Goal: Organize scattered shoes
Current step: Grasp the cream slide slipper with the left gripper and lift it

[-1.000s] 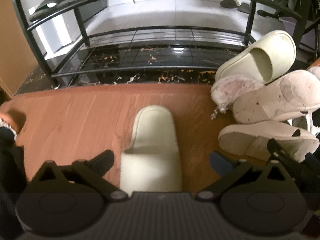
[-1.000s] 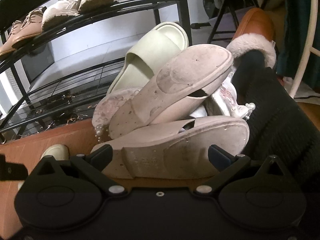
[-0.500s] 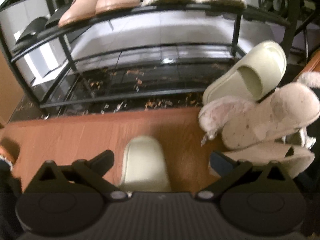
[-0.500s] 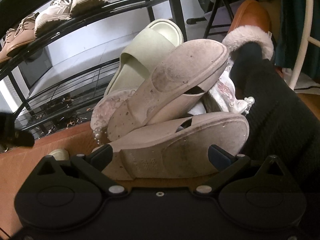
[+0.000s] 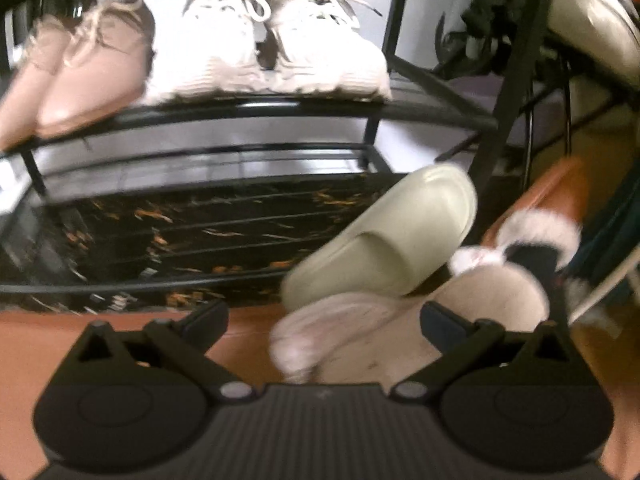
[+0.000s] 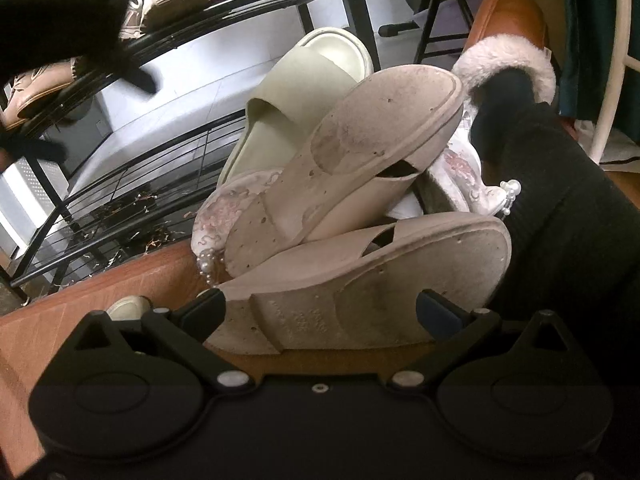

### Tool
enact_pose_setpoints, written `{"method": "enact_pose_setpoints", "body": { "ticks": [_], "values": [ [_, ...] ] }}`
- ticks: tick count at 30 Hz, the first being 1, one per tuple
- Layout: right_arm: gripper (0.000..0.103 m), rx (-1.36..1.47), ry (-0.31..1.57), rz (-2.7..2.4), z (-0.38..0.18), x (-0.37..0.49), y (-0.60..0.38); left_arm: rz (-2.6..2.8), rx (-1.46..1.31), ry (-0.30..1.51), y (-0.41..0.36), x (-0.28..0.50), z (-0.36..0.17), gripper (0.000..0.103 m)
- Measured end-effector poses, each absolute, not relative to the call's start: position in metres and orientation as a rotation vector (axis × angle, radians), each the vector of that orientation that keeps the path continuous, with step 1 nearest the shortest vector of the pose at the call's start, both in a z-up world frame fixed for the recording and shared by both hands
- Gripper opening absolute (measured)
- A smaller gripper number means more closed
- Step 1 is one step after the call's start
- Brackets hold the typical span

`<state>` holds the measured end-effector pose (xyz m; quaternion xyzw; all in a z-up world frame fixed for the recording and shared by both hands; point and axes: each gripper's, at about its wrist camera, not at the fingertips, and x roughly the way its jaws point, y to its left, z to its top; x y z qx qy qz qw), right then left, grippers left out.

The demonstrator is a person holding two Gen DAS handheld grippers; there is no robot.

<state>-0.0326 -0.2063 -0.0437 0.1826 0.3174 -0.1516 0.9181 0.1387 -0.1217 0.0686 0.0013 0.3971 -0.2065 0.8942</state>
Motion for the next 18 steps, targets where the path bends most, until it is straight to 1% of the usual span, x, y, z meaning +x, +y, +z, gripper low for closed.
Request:
{"method": "enact_pose_setpoints", "body": {
  "ticks": [8,12,14,18],
  "values": [
    [0.103,0.447,0.591,-0.347,-0.032,-0.047,-0.225,-0.421,-0.179,0.916,-0.163,0.165,0.042,0.102],
    [0.103,0.480,0.599,-0.345,-0.033,-0.046,-0.229,-0.434,-0.306,0.999,-0.173,0.186,0.027,0.102],
    [0.103,0.486,0.597,-0.334,-0.034,-0.046,-0.230,-0.442,-0.418,1.050,-0.176,0.199,0.022,0.102],
    [0.103,0.507,0.609,-0.328,-0.036,-0.045,-0.231,-0.429,-0.508,1.069,-0.182,0.213,0.016,0.102]
  ]
}}
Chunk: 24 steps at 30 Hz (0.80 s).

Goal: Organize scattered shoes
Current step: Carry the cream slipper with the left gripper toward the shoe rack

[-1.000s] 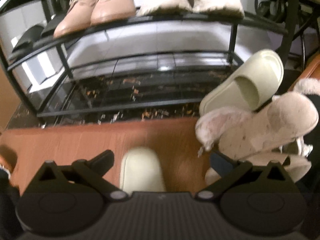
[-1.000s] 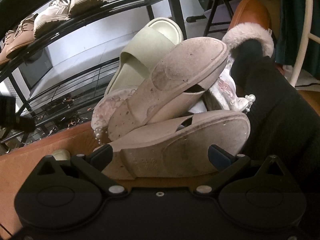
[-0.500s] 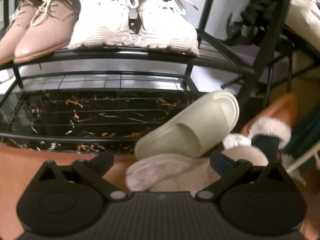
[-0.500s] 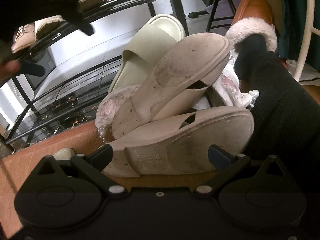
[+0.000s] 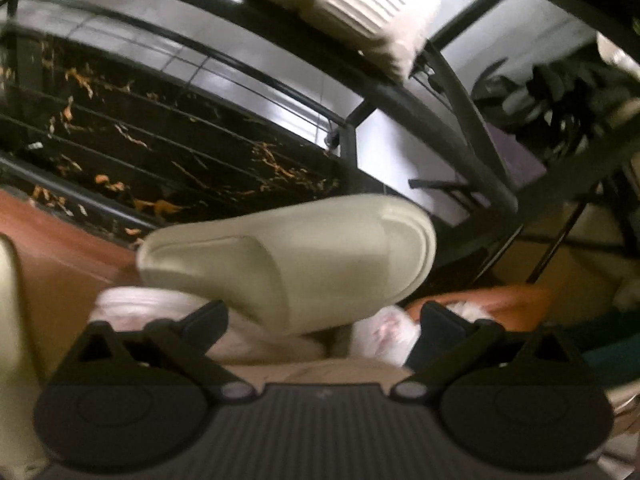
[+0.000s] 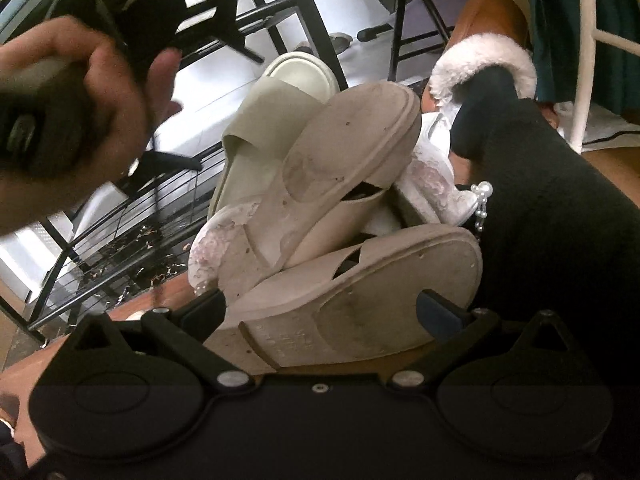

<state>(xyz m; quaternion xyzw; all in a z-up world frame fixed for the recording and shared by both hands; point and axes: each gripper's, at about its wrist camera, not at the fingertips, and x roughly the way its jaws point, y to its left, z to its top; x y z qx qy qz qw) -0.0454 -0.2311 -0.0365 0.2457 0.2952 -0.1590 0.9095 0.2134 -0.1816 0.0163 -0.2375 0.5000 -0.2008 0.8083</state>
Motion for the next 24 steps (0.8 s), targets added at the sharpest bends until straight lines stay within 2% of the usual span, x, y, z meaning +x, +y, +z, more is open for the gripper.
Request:
{"method": "enact_pose_setpoints", "body": {
  "ticks": [12,24],
  "values": [
    [0.103,0.561,0.618,-0.324,-0.040,-0.047,-0.236,-0.408,-0.724,1.129,-0.188,0.234,-0.019,0.102],
    [0.103,0.585,0.632,-0.319,-0.044,-0.045,-0.238,-0.307,-0.679,1.096,-0.207,0.242,-0.027,0.102]
  ]
}}
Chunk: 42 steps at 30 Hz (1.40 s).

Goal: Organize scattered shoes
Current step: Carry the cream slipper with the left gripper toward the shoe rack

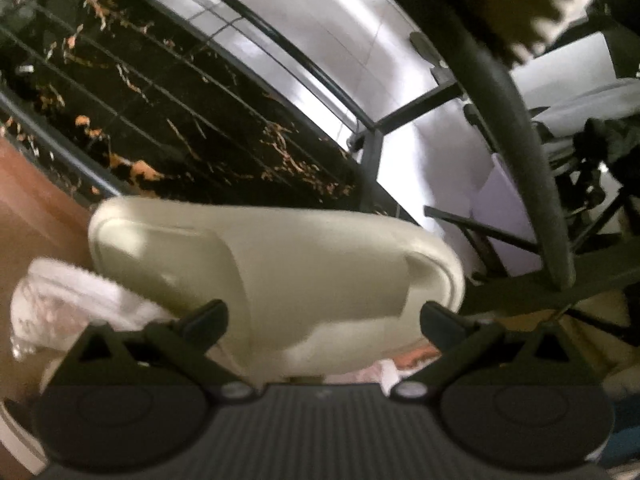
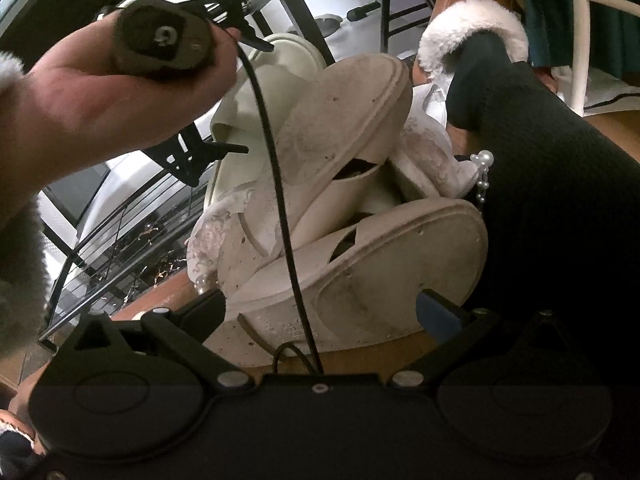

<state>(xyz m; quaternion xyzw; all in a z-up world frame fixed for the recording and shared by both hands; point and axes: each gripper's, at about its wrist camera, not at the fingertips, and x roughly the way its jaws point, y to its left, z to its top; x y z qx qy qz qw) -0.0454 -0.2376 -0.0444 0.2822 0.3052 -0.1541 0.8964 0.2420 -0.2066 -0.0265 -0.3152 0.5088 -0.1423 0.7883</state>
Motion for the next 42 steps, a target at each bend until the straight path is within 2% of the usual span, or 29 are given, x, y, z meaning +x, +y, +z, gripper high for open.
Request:
{"method": "enact_pose_setpoints", "body": {
  "ticks": [8,12,24,33,42],
  "values": [
    [0.103,0.599,0.636,-0.319,-0.045,-0.044,-0.239,-0.272,-0.666,1.089,-0.211,0.246,-0.038,0.101],
    [0.103,0.604,0.638,-0.319,-0.046,-0.044,-0.241,-0.358,-0.606,1.030,-0.218,0.243,-0.034,0.071],
    [0.103,0.590,0.643,-0.326,-0.048,-0.042,-0.238,-0.433,-0.635,1.007,-0.200,0.214,-0.028,0.070],
    [0.103,0.576,0.646,-0.335,-0.049,-0.041,-0.236,-0.495,-0.561,0.832,-0.171,0.177,0.025,0.069],
    [0.103,0.567,0.639,-0.303,-0.048,-0.042,-0.231,-0.515,-0.494,0.796,-0.092,0.120,0.067,0.068]
  ]
}}
